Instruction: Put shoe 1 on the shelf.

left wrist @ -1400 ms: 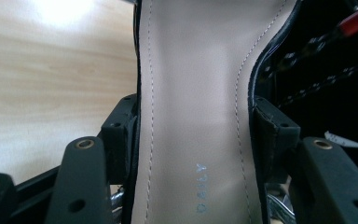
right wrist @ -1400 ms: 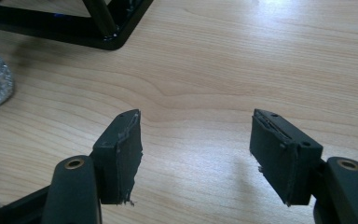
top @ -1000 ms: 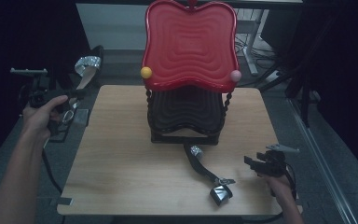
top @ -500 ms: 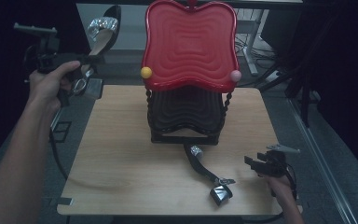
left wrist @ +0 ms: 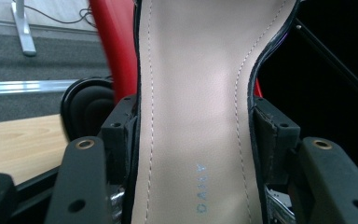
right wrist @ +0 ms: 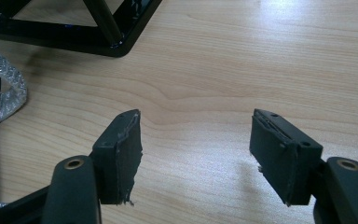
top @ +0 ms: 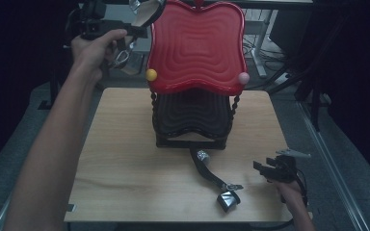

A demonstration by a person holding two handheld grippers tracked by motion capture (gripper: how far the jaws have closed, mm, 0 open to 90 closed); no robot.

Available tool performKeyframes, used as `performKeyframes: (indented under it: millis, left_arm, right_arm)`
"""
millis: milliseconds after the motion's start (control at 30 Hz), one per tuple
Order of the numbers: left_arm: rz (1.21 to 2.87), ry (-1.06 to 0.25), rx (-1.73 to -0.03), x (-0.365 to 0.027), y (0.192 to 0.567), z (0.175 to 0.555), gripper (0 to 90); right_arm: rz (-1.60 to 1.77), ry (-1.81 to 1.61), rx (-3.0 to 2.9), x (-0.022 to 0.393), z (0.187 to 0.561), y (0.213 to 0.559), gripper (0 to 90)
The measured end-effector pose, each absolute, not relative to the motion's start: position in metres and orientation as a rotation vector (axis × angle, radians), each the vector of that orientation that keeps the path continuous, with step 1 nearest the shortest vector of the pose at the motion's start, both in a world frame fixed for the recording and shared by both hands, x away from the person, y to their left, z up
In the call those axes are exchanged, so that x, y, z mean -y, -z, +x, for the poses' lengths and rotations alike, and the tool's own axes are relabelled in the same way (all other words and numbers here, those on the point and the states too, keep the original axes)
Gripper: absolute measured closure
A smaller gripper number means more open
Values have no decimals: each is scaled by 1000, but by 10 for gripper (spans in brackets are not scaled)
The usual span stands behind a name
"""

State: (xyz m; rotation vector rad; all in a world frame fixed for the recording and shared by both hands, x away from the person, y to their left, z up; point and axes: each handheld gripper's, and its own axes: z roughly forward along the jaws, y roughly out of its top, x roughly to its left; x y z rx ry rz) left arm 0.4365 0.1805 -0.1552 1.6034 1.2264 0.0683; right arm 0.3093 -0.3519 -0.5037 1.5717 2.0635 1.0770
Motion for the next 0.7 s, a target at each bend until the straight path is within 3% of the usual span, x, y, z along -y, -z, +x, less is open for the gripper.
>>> performKeyframes:
  millis: [333,700]
  left_arm:
    - [1623,-88,-1254,-128,161,470,422]
    - [1742,-298,-1337,-83,189,486,428]
  right_arm:
    - [1577,-1082,-2064,351,310,504,340]
    - [1573,-1082,-2065,352,308,504,340]
